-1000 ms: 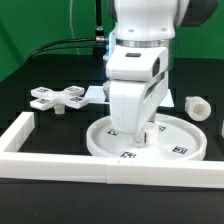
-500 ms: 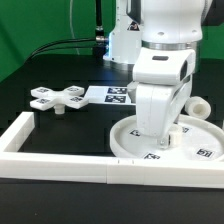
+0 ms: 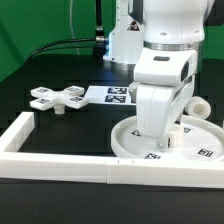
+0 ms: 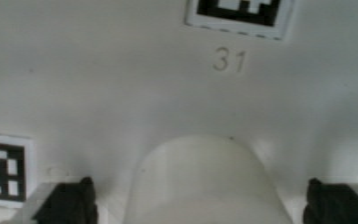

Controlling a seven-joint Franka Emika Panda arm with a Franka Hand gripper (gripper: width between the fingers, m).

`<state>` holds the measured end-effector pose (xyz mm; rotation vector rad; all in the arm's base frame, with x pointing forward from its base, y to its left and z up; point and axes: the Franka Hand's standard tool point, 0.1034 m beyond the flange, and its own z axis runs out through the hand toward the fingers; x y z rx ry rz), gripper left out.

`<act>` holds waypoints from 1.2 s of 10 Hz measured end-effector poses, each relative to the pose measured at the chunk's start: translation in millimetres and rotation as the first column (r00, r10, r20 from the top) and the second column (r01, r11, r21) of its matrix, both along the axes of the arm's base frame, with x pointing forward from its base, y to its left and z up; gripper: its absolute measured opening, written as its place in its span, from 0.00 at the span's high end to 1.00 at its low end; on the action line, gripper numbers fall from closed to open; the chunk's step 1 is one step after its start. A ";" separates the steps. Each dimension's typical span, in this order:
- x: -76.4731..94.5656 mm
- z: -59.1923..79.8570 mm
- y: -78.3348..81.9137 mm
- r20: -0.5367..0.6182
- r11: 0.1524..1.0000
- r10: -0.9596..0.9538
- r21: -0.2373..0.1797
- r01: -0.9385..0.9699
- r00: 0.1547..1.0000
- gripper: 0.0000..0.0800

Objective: Assemble round table

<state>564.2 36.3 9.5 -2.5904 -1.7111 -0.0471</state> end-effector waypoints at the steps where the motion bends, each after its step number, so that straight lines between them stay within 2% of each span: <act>1: 0.0 0.1 -0.2 0.000 1.000 0.000 0.000 0.000 1.000 0.20; 2: 0.6 6.0 -0.4 0.007 1.000 -0.006 -0.002 0.006 1.000 0.20; 4: -7.4 27.3 -1.5 0.020 0.999 -0.052 -0.008 0.052 0.998 0.19; 7: -37.9 50.5 0.7 0.025 0.977 -0.212 -0.013 0.212 0.977 0.19; 9: -57.4 47.6 9.7 0.005 0.956 -0.294 -0.017 0.294 0.956 0.19; 12: -56.9 47.0 9.0 0.004 0.951 -0.308 -0.017 0.308 0.951 0.19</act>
Offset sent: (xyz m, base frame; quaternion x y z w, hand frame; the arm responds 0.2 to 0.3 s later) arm -0.0244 -0.0125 0.0398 -0.0186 -0.0272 0.0548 0.9980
